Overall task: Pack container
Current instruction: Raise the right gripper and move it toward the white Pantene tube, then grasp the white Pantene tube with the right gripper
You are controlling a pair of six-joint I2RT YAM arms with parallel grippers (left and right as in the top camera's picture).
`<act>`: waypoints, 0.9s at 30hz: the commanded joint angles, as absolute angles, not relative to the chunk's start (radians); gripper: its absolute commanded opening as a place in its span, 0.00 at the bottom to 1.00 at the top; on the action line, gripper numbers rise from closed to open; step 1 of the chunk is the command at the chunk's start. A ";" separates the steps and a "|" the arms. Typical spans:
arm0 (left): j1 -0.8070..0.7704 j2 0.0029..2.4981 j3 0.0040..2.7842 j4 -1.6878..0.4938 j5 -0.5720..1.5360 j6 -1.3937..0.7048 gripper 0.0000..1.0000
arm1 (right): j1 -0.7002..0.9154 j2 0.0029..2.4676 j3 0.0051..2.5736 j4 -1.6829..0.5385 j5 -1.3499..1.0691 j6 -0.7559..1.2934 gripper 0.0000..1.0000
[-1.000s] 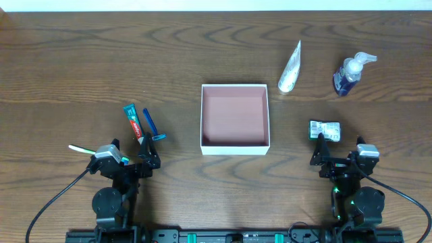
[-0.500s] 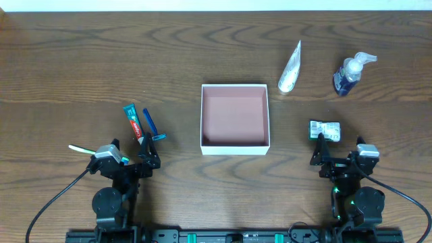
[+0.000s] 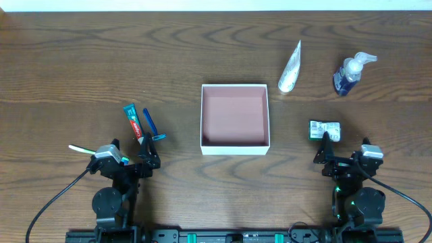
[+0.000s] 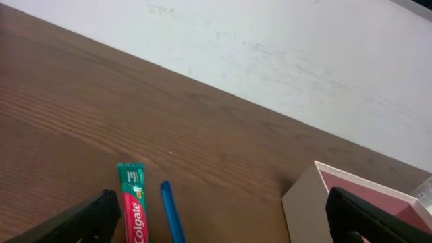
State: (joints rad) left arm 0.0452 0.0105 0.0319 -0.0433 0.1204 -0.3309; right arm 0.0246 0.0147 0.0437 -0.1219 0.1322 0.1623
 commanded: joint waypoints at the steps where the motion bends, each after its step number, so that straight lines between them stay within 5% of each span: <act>1: 0.052 0.006 0.004 -0.058 0.120 -0.307 0.98 | 0.031 0.006 0.035 -0.122 0.168 0.141 0.99; 15: 0.052 0.006 0.004 -0.058 0.120 -0.307 0.98 | 0.031 0.072 0.066 0.075 -0.099 0.178 0.99; 27: 0.052 0.006 0.004 -0.058 0.120 -0.307 0.98 | 0.038 0.878 0.802 -0.127 -0.321 0.113 0.99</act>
